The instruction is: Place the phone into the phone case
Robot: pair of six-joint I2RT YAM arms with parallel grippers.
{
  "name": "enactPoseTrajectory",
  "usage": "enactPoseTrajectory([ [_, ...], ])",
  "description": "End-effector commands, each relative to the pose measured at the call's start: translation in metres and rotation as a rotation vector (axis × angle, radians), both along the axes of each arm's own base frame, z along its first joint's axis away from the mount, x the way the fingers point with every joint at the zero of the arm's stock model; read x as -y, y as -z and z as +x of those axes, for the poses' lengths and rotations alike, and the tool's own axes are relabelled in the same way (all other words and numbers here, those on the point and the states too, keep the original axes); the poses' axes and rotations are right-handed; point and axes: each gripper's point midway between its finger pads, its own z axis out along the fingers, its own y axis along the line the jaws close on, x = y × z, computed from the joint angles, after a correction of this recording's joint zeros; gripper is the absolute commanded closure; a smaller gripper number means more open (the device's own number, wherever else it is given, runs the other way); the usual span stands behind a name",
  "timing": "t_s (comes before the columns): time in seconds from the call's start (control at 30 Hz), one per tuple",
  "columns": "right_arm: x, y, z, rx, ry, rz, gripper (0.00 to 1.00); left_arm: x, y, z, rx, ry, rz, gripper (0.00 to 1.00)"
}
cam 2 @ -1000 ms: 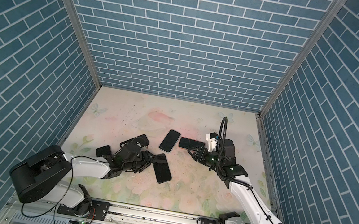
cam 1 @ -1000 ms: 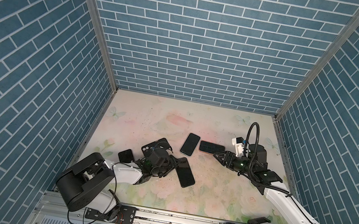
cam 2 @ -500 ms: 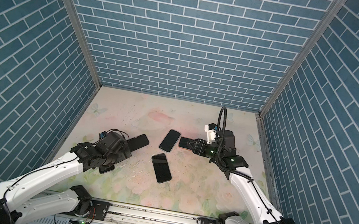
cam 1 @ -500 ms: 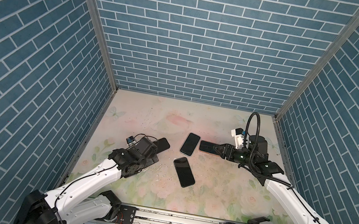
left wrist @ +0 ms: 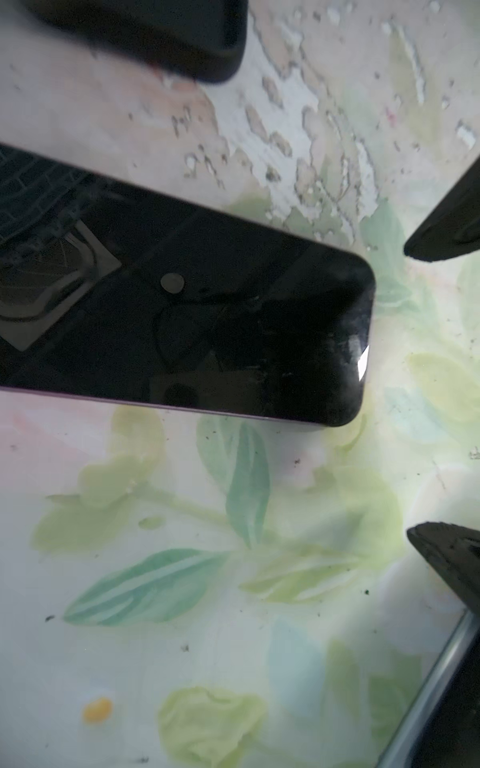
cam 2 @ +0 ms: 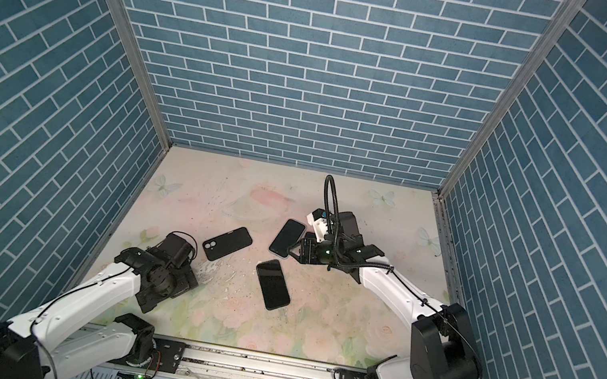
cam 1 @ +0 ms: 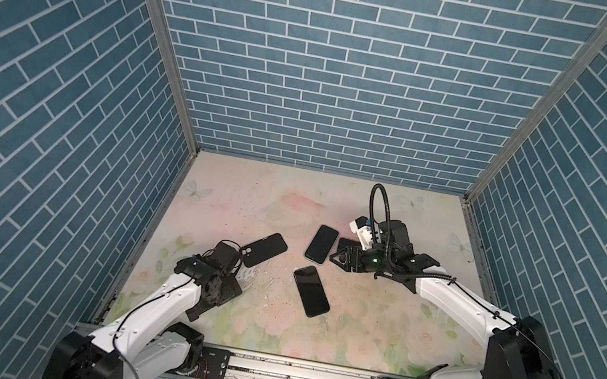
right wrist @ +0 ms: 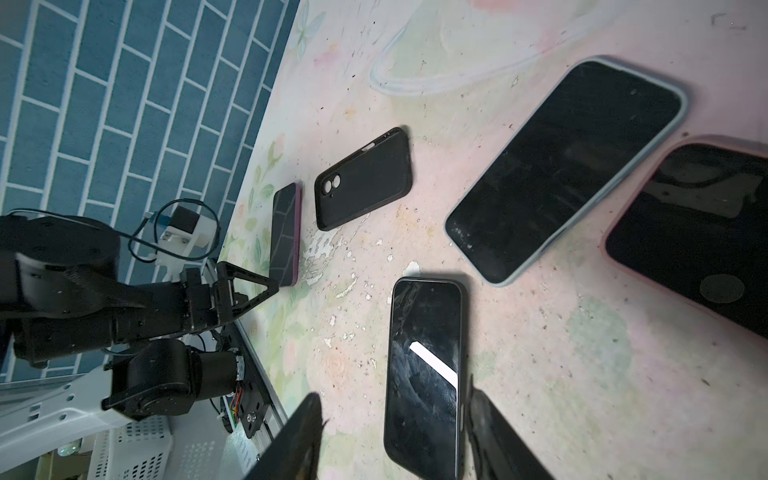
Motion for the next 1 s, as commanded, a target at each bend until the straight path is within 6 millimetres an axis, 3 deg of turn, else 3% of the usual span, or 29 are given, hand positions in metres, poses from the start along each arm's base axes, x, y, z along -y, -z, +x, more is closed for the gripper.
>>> enactPoseTrajectory([
  [0.0,-0.011,-0.017,0.002,0.061,-0.061,0.047,0.43,-0.001,0.006,0.003,-0.021,0.043,0.016,0.0],
  [0.47,-0.013,-0.018,-0.001,0.054,-0.069,0.064,0.43,-0.001,0.009,0.005,-0.04,0.017,0.014,0.0],
  [0.7,-0.013,-0.017,-0.003,0.046,-0.069,0.074,0.43,0.021,0.018,0.032,0.079,0.083,-0.088,0.01],
  [0.97,-0.01,-0.018,-0.007,0.05,-0.073,0.065,0.43,0.018,0.03,0.041,0.081,0.104,-0.053,0.01],
])
